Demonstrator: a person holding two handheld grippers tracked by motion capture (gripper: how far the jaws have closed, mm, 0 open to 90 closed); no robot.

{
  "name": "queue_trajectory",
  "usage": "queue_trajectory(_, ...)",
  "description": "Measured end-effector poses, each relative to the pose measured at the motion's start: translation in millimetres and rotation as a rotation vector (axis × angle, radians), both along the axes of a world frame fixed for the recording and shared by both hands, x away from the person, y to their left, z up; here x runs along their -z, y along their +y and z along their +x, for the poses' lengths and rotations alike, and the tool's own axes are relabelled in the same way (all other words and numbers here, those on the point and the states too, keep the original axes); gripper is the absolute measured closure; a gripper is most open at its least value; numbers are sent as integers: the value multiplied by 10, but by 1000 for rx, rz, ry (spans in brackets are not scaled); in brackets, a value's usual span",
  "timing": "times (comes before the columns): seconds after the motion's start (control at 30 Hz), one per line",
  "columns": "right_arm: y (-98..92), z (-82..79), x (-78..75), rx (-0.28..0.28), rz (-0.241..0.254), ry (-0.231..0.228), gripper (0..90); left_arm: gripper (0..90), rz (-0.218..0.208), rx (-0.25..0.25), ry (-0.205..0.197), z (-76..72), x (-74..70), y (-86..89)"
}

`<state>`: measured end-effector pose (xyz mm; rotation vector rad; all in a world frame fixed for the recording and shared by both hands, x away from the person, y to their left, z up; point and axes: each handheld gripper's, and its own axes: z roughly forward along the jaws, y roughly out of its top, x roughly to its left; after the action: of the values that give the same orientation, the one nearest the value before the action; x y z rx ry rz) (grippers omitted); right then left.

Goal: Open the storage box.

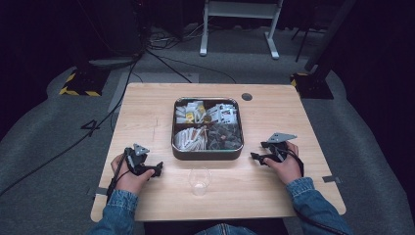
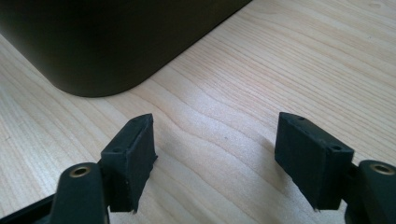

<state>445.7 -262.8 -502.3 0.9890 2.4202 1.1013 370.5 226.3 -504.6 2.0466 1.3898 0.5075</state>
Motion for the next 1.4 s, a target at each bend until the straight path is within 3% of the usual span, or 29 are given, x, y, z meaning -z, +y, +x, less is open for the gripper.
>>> queue_trajectory(0.2,-70,22,-172,24,51,-21,318,48,-3,0,-6,25,-1,9)
queue_trajectory(0.43,-124,-14,-363,38,108,2,334,68,-2,-3,-12,27,-3,16)
queue_trajectory(0.57,-89,3,-475,20,134,-1,341,149,-16,-14,-32,5,-11,47)
queue_trajectory(0.6,-43,32,-551,-5,168,0,340,192,-22,-19,-31,-4,-13,58)
queue_trajectory(0.67,-15,48,-590,-15,183,-2,338,192,-24,-15,-32,-12,-13,73)
queue_trajectory(0.7,61,78,-673,-35,214,-4,338,193,-14,-8,-35,-26,-13,66)
queue_trajectory(0.83,203,146,-799,-71,211,-18,339,201,-11,4,-33,-50,-16,67)
queue_trajectory(1.03,602,330,-1002,-160,190,-23,363,189,-18,32,-34,-29,-12,88)
queue_trajectory(1.2,853,421,-1028,-194,156,-31,372,187,-15,26,-32,-39,-13,90)
queue_trajectory(1.4,1039,522,-984,-194,130,-29,375,187,-22,22,-32,-88,-10,96)
